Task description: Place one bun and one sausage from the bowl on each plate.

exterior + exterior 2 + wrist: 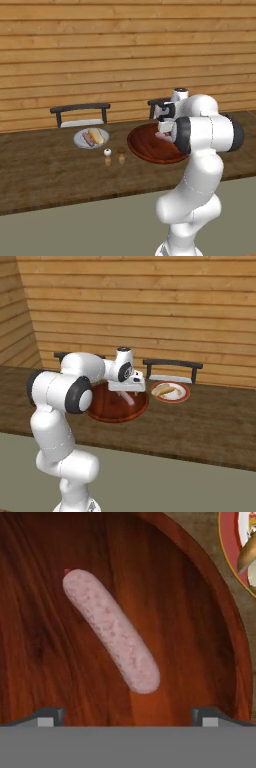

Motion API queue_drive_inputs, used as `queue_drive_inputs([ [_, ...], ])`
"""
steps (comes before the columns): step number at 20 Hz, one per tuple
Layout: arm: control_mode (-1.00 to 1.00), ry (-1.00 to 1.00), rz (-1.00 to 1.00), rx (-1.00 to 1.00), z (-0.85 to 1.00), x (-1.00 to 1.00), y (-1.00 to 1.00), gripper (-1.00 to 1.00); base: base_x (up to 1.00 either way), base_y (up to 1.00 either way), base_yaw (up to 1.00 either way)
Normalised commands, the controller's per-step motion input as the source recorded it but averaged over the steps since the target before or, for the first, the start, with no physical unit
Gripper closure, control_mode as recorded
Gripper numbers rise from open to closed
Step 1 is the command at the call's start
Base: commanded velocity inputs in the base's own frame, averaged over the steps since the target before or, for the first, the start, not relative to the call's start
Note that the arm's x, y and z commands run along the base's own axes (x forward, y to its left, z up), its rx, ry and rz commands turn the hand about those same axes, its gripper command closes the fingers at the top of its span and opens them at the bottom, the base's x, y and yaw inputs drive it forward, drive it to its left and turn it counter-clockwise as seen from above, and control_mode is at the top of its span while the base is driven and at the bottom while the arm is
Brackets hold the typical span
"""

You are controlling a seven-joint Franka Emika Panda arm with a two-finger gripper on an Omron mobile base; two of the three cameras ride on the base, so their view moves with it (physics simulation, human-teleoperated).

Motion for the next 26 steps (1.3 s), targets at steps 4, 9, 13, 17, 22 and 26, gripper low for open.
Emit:
queue_drive_inputs([
  [4,-1.0,0.03,0.14,0.0,-0.33,0.27,0.04,-1.0,0.0,0.0,0.0],
  [9,-1.0,-0.03,0.12,-0.02,-0.19,0.2,-0.14,-1.0,0.0,0.0,0.0],
  [13,-1.0,0.02,0.05,-0.02,-0.13,0.04,0.0,-1.0,0.0,0.0,0.0],
  [17,-1.0,0.1,0.05,0.0,-0.33,0.0,0.0,-1.0,0.0,0.0,0.0],
  [22,-1.0,0.03,0.08,-0.05,-0.37,0.01,0.0,1.0,0.0,0.0,0.0],
  [26,-1.0,0.04,0.02,0.0,-0.04,0.0,0.0,1.0,0.0,0.0,0.0],
])
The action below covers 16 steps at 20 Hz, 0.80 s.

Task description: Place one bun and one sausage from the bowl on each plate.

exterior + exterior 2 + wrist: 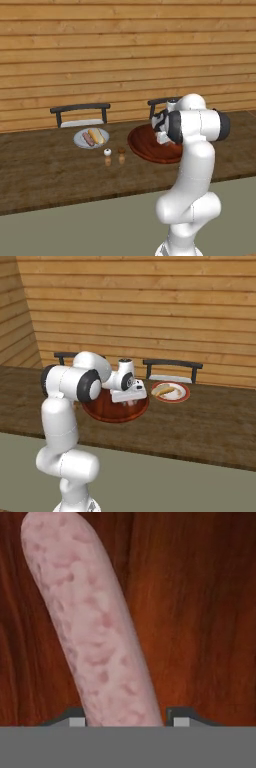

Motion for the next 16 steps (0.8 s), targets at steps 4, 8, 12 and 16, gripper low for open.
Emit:
queue_drive_inputs([
  [4,-1.0,-0.16,-0.12,0.01,0.52,-0.13,-0.38,1.0,0.0,0.0,0.0],
  [8,-1.0,-0.31,-0.43,0.0,0.86,0.01,-0.63,1.0,0.0,0.0,0.0],
  [12,-1.0,-0.1,-0.61,0.0,0.46,0.24,-0.69,1.0,0.0,0.0,0.0],
  [16,-1.0,0.0,-0.74,0.03,0.02,0.39,-0.8,1.0,0.0,0.0,0.0],
])
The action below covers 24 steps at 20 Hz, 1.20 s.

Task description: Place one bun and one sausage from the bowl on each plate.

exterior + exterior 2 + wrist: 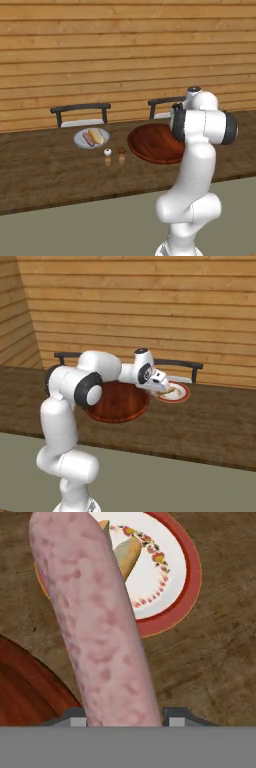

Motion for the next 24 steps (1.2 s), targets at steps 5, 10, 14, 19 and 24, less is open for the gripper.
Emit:
queue_drive_inputs([
  [5,-1.0,-0.02,-0.72,0.1,0.09,0.45,-0.73,1.0,0.0,0.0,0.0],
  [10,-1.0,-0.04,-0.39,0.11,-0.09,0.8,-0.28,1.0,0.0,0.0,0.0],
  [14,-1.0,0.0,-0.26,0.01,-0.44,1.0,-0.51,1.0,0.0,0.0,0.0],
  [19,-1.0,0.01,-0.07,-0.02,-0.07,0.58,-0.32,-1.0,0.0,0.0,0.0],
  [24,-1.0,0.0,0.0,0.0,0.63,-0.41,0.06,-1.0,0.0,0.0,0.0],
])
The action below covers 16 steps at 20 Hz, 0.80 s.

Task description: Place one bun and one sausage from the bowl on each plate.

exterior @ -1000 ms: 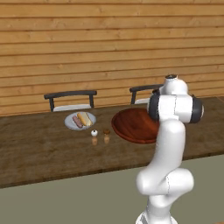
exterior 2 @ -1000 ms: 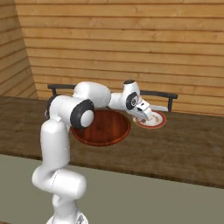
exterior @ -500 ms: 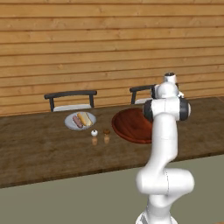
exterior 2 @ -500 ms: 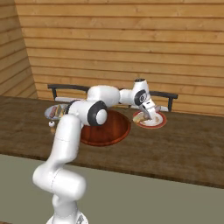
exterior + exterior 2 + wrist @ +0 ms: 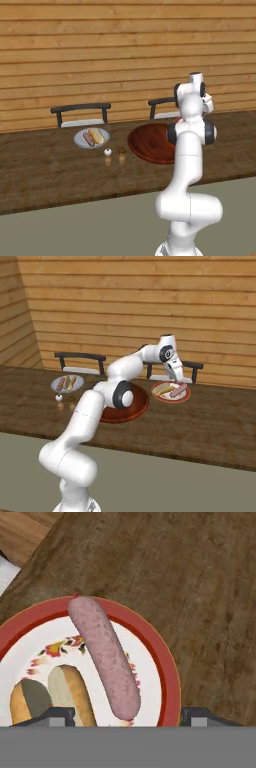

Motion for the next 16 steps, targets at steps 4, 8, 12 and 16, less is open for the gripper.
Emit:
queue_drive_inputs([
  [4,-1.0,-0.01,0.0,0.0,0.11,-0.92,-0.02,-1.0,0.0,0.0,0.0],
  [8,-1.0,-0.03,0.0,0.01,0.04,-1.0,0.53,-1.0,0.0,0.0,0.0],
  [12,-1.0,-0.16,0.0,0.0,-0.28,-1.0,0.91,-1.0,0.0,0.0,0.0],
  [16,-1.0,-0.11,0.05,0.0,-0.31,-0.5,0.49,-1.0,0.0,0.0,0.0],
])
